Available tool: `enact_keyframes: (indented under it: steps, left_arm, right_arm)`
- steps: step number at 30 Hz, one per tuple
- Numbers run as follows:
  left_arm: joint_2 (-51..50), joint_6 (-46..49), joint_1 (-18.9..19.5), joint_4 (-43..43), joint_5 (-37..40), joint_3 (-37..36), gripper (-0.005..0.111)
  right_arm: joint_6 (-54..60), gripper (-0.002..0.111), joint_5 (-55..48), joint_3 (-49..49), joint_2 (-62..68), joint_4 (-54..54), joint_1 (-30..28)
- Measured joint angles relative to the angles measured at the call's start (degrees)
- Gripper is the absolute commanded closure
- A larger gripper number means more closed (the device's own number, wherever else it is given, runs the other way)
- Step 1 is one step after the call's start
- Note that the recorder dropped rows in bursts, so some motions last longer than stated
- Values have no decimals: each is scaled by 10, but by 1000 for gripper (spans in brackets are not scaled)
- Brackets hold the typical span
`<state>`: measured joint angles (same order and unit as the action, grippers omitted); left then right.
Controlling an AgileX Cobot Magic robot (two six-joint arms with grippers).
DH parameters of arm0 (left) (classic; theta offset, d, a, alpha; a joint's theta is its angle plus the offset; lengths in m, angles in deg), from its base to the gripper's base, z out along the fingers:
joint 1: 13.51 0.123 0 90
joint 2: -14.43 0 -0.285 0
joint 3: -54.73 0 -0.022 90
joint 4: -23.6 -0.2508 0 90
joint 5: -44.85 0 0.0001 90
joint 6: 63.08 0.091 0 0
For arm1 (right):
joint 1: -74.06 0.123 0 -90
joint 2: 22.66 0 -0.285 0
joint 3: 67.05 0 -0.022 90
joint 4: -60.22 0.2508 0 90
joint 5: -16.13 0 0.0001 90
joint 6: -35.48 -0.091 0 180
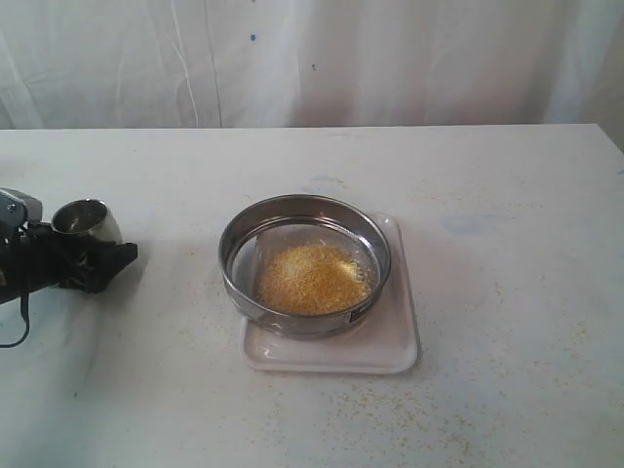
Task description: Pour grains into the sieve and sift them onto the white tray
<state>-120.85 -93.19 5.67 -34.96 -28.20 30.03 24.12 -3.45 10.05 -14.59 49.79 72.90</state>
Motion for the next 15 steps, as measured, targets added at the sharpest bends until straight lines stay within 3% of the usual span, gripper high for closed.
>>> enact_keyframes:
  steps: [3,7,13,15]
  left_arm:
    - [8,-18,1,0,9,-1,2]
    - [91,-83,29,-26,34,-2,2]
    - [330,-250,96,-116,35,-3,3]
    - [415,-316,102,-120,37,-3,16]
  right_arm:
    - [0,108,0,0,0,0,0]
    - [0,108,0,0,0,0,0]
    - [0,108,0,0,0,0,0]
    - [0,108,0,0,0,0,0]
